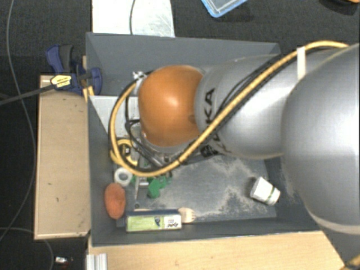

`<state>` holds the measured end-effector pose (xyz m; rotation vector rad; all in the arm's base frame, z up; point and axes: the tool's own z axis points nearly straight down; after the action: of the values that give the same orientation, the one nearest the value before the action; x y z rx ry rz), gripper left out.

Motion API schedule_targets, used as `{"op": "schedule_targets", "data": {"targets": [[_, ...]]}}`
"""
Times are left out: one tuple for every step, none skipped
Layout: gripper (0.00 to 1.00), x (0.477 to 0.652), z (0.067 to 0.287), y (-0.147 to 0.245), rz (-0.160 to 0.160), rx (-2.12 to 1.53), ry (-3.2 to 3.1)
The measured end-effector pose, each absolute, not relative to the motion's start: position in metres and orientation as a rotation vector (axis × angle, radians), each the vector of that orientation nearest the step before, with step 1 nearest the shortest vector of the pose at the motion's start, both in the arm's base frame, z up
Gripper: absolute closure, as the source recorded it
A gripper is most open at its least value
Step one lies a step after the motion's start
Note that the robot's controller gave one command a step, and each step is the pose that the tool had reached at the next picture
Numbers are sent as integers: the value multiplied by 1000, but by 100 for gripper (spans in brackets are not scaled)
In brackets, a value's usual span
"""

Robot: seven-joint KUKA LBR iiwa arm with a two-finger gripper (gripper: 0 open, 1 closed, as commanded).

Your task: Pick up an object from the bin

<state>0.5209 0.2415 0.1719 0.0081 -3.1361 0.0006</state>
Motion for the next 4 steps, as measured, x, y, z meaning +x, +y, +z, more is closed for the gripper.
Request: {"op": "schedule_targets", "data": {"targets": [[0, 523, 176, 240, -2, 0, -3143], [0, 516, 133, 180, -3, 43, -3143], [0, 527, 124, 165, -3, 129, -3141], [0, 512, 89, 171, -4, 566, -3098]]}}
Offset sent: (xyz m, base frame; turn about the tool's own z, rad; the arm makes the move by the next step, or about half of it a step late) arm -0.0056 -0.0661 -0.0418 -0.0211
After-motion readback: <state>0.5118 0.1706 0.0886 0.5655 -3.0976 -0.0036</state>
